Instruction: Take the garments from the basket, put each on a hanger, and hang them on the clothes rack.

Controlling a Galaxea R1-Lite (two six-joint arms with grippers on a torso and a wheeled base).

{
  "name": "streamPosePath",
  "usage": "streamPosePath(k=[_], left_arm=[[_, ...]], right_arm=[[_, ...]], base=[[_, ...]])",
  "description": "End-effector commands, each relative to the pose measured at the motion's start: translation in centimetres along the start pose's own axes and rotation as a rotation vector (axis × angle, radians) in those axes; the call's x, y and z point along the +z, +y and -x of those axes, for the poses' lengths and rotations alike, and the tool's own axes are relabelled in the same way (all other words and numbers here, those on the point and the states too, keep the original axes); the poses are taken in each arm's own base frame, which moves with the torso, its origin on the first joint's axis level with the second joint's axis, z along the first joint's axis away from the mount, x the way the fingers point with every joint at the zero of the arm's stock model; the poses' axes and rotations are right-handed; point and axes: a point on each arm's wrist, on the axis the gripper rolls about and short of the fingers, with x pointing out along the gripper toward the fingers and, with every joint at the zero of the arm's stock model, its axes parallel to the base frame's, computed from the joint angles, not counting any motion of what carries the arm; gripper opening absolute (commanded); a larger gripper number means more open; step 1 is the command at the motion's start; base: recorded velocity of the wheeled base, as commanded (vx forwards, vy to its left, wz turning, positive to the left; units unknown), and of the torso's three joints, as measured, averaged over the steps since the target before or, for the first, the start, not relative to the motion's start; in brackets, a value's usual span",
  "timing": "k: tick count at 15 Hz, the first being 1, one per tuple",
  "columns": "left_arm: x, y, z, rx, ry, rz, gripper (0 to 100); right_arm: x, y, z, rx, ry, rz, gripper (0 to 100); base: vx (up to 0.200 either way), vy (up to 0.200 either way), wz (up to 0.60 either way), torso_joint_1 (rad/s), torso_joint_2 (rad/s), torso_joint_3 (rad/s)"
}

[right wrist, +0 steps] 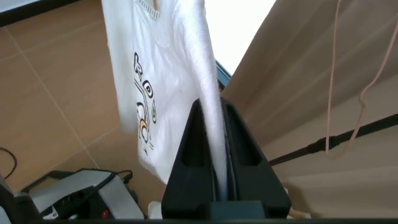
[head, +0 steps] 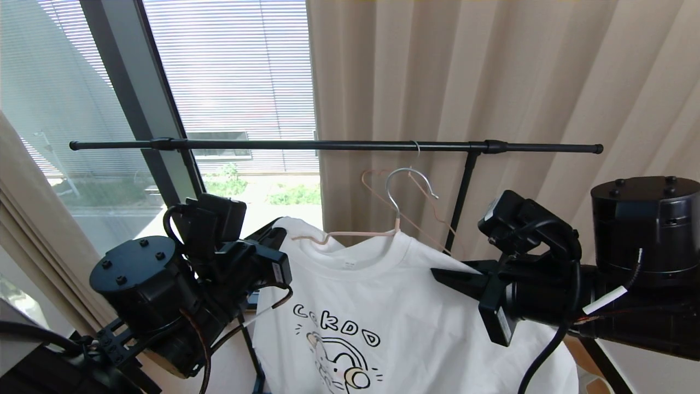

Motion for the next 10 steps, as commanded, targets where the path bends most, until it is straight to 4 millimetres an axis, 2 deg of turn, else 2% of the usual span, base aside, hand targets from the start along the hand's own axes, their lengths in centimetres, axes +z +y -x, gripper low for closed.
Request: streamPosePath(k=[1, 6, 10], left_arm=[[0.7, -0.4, 0.2, -0.013, -0.025, -0.005, 0], [0.8, -2.0, 0.6, -0.064, -0.027, -0.012, 0], [1.0, -2.8, 0.8, -0.095, -0.028, -0.009, 0]], right_arm=[[-0.9, 0.1, -0.8, 0.003, 0.019, -0.005, 0], [-1.6, 0.4, -2.9, -0.003, -0.021, -0.049, 0], [-2.0, 0.8, -3.4, 0.013, -0.037, -0.053, 0]], base=[[0.0, 0.0, 0.0, 0.0, 0.0, 0.0], [0.0, 0.0, 0.0, 0.0, 0.0, 0.0], [0.0, 0.0, 0.0, 0.0, 0.0, 0.0]])
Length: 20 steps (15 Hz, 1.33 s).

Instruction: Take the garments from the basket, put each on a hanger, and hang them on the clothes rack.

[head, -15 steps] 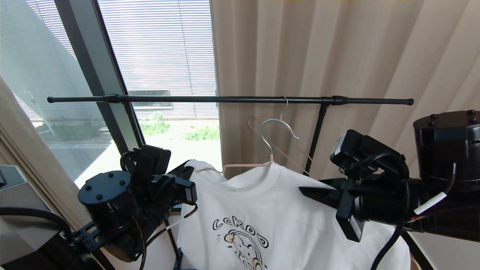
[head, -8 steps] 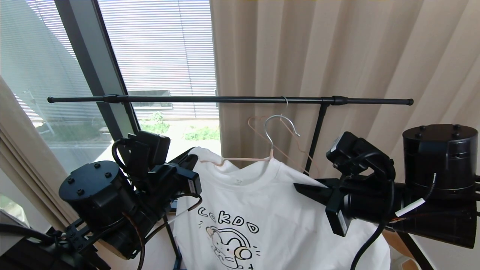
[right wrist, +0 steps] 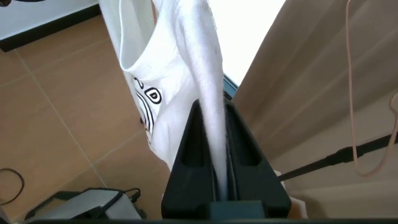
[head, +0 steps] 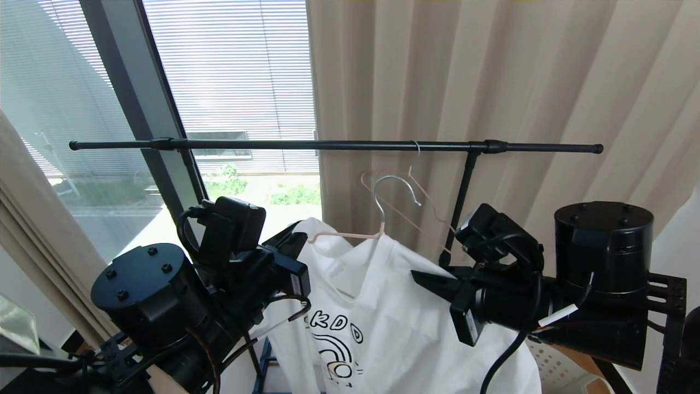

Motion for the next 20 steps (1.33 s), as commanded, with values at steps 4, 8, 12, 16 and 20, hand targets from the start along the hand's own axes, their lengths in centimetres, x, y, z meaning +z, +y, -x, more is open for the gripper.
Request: streamPosePath(k=[4, 8, 12, 16, 20], left_arm=[[1.2, -1.1, 0.5, -0.045, -0.032, 0.012, 0], [2.2, -2.2, 1.1, -0.087, -0.061, 0.024, 0], [1.9, -1.8, 1.1, -0.051, -0.039, 0.017, 0], [1.7, -2.3, 1.3, -0.069, -0.027, 0.015, 0], [1.7, -2.5, 1.2, -0.076, -0.029, 0.017, 0]], right_arm=[[-1.7, 0.2, -1.7, 0.013, -0.014, -0.007, 0], [-2.8, 0.2, -3.3, 0.006, -0.043, 0.0, 0], [-2.4, 0.0, -3.3, -0.017, -0.057, 0.001, 0], [-2.2, -0.1, -3.8, -0.045, -0.095, 0.0, 0], [-1.6, -0.2, -3.6, -0.047, -0.191, -0.041, 0]], base=[[0.0, 0.0, 0.0, 0.0, 0.0, 0.0], [0.0, 0.0, 0.0, 0.0, 0.0, 0.0], [0.0, 0.0, 0.0, 0.0, 0.0, 0.0], [0.0, 0.0, 0.0, 0.0, 0.0, 0.0], [0.0, 0.0, 0.0, 0.0, 0.0, 0.0]])
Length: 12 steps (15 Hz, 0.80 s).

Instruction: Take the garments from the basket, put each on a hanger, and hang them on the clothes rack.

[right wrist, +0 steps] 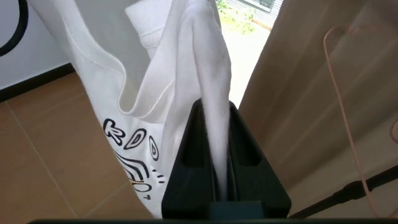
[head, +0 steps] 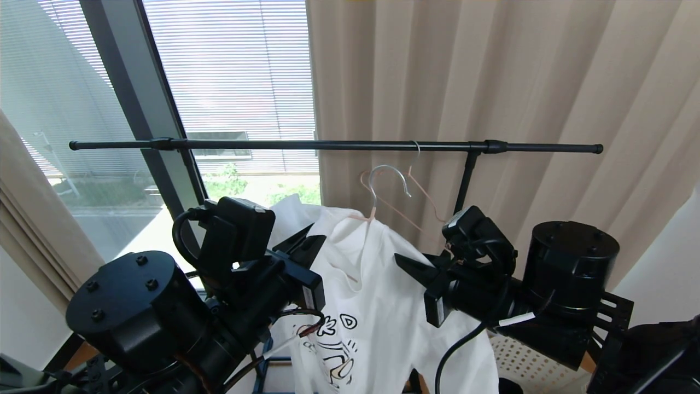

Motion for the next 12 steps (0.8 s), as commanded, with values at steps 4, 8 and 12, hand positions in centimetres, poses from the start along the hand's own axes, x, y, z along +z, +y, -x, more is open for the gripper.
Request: streamPosePath(k=[4, 8, 12], left_arm=[[-0.4, -0.6, -0.1, -0.025, 0.015, -0.003, 0], [0.7, -0.3, -1.2, 0.007, -0.03, 0.009, 0], [-0.6, -0.6, -0.3, -0.025, 0.025, -0.012, 0]], right_arm=[[-0.4, 0.0, -0.1, -0.001, -0.037, -0.004, 0], [-0.7, 0.1, 0.2, 0.001, -0.042, 0.001, 0], [-0.4, 0.1, 0.3, 0.001, -0.051, 0.0, 0]], base=[[0.0, 0.0, 0.0, 0.0, 0.0, 0.0], [0.0, 0.0, 0.0, 0.0, 0.0, 0.0], [0.0, 0.0, 0.0, 0.0, 0.0, 0.0]])
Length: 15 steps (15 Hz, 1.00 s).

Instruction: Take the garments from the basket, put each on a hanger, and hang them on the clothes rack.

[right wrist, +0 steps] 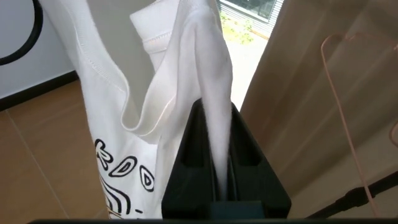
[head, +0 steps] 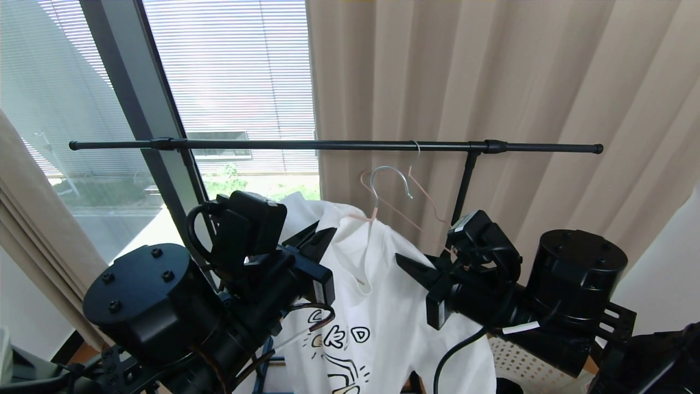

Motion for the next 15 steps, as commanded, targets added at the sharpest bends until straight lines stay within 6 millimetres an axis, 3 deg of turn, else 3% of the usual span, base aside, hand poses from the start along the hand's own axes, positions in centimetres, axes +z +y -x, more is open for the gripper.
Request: streamPosePath(k=[1, 6, 7, 15], left_arm=[[-0.8, -0.1, 0.6, -0.016, 0.034, -0.015, 0], [-1.3, -0.1, 1.2, -0.051, 0.057, -0.025, 0], [-1.5, -0.1, 1.4, -0.069, 0.066, -0.027, 100], [-1.7, 0.3, 2.8, -0.066, 0.038, -0.041, 100]], right_arm=[[0.2, 0.0, 0.1, 0.001, -0.006, 0.0, 0], [0.4, 0.0, 0.2, -0.001, -0.017, -0.002, 0], [0.5, 0.0, 0.3, 0.001, -0.018, -0.002, 0], [0.4, -0.8, 0.3, 0.024, -0.019, -0.009, 0]], base=[[0.0, 0.0, 0.0, 0.0, 0.0, 0.0], [0.0, 0.0, 0.0, 0.0, 0.0, 0.0], [0.0, 0.0, 0.0, 0.0, 0.0, 0.0], [0.0, 0.0, 0.0, 0.0, 0.0, 0.0]])
